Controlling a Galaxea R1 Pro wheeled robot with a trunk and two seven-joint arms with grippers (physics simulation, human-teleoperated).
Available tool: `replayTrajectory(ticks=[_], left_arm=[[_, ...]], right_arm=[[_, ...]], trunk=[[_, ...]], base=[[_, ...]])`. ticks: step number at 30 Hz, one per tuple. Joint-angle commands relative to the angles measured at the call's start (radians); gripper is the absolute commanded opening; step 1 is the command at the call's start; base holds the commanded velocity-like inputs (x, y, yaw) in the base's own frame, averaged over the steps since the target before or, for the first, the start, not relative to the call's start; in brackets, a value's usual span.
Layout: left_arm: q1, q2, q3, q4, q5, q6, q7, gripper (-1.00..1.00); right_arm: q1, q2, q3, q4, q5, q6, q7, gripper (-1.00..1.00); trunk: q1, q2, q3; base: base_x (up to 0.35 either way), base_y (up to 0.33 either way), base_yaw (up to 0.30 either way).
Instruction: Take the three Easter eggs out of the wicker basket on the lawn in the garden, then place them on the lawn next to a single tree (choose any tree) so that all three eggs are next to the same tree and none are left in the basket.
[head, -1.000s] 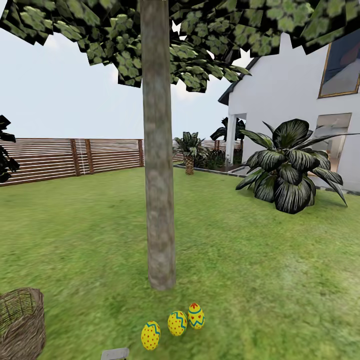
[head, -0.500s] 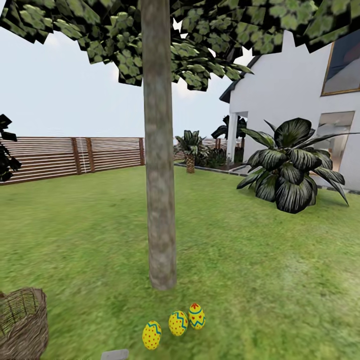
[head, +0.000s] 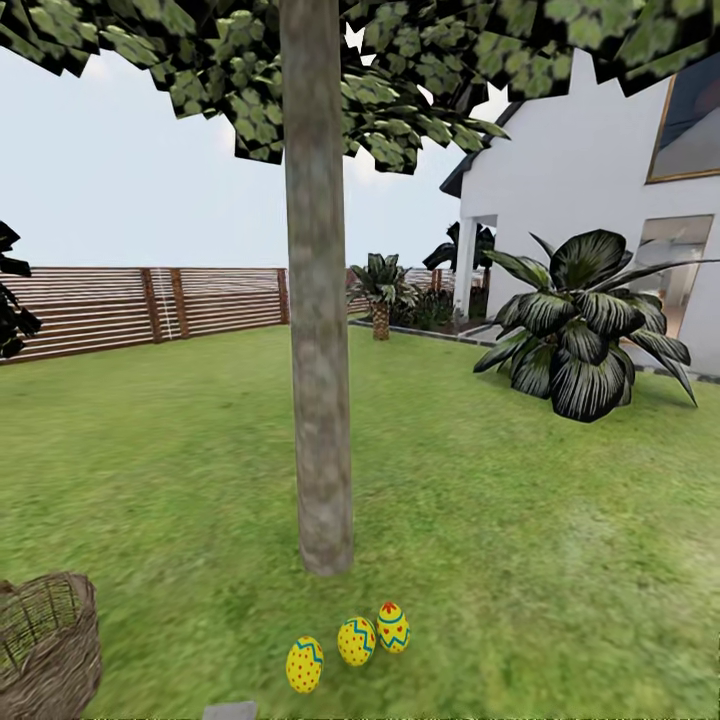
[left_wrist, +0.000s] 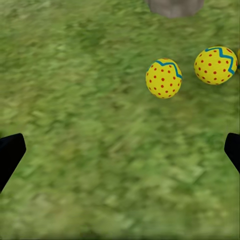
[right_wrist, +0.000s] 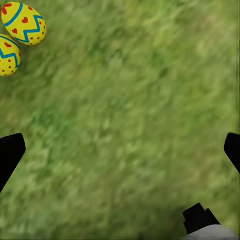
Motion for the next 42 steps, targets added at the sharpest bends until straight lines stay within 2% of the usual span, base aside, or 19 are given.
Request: replayTrajectory(ticks=[1,17,42], left_arm=[[0.000,0.000,-0.009,0.001,0.008,-0.003,0.004,1.00],[0.005,0.000,-0.010,0.001,0.008,-0.004,0.004,1.00],[0.043,0.000,-0.011,0.001,0.006,-0.003,0.004,1.00]], right_arm=[[0.000,0.001,-0.002,-0.002,-0.007,0.005,-0.003,1.00],[0.000,0.001,0.001,0.019,-0.006,0.005,-0.002,1.00],[0.000,0.001,0.002,0.079,0.003,0.003,-0.002,1.00]], trunk=[[-0.004,0.006,0.000],[-0.065,0.118,0.025],[-0.161,0.293,0.062]], base=[[0.000,0.000,0.000],[0.000,0.000,0.000],[0.000,0.000,0.000]])
